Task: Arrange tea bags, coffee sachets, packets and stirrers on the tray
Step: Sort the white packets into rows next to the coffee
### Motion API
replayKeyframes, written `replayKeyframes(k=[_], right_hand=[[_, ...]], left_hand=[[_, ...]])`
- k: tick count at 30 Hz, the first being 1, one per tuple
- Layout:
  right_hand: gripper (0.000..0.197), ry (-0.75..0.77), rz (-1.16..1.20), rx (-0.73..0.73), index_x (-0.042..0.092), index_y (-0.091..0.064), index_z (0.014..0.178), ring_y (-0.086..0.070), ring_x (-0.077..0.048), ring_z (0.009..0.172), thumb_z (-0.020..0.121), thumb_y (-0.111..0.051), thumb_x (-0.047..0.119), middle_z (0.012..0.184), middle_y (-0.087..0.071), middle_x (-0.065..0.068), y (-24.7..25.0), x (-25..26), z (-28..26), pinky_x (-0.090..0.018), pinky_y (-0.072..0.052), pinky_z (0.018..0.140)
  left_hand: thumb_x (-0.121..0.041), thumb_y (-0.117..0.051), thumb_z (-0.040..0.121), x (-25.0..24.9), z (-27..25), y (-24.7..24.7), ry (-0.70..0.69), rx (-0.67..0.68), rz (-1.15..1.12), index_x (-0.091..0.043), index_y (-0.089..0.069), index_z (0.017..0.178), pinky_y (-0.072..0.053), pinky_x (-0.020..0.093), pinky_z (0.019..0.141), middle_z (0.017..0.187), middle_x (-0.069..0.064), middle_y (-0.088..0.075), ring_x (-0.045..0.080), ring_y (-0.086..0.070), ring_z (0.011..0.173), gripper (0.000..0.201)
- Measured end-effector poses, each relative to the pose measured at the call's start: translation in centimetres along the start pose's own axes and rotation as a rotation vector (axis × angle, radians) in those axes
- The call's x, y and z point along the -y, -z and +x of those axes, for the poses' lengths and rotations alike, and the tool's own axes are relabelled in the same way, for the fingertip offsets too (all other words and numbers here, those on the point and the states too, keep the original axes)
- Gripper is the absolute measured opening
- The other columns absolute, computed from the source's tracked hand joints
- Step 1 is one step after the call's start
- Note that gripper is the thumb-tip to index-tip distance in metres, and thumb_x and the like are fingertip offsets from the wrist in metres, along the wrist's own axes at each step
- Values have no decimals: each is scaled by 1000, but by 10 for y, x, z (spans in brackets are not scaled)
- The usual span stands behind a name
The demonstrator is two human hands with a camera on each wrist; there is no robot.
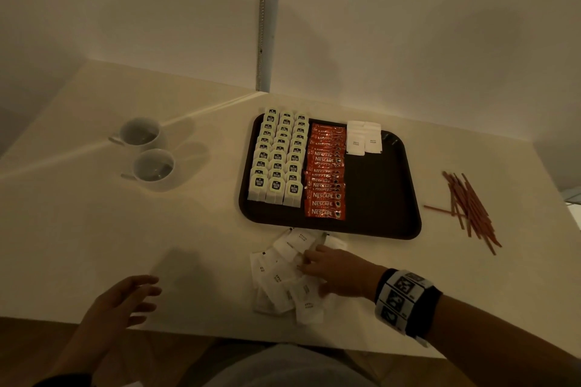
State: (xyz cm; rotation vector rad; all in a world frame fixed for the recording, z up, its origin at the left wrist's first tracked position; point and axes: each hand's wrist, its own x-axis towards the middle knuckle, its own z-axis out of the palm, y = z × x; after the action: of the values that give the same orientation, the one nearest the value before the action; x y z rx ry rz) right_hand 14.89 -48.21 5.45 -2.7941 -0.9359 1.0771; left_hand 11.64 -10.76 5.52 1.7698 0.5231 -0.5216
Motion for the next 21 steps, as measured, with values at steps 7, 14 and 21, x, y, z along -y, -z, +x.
replayKeyframes(k=[7,14,21], right_hand=[[47,-90,177,57,22,-43,136,-43,-22,123,92,-57,23,135,-49,-4,2,-4,0,-34,-34,106],[38,-105,556,6,21,-51,127,-49,-14,118,90,-59,25,128,-54,1,50,-19,-17,-33,-39,104],[26,-61,595,-167,22,-55,115,-52,-12,109,90,-59,19,117,-57,4,137,-27,-29,-30,-43,95]], left_hand=[[-6,-44,98,-6,6,-1,-37,8,-29,-5,-63,102,-45,36,71,101,19,-66,37,-60,85,20],[-9,-46,97,-41,18,-15,-131,38,19,-11,-65,100,-48,39,75,100,15,-69,35,-63,87,19],[-66,-67,66,-132,34,-75,-272,332,-88,-16,-63,109,-54,38,82,106,5,-71,29,-68,95,66]])
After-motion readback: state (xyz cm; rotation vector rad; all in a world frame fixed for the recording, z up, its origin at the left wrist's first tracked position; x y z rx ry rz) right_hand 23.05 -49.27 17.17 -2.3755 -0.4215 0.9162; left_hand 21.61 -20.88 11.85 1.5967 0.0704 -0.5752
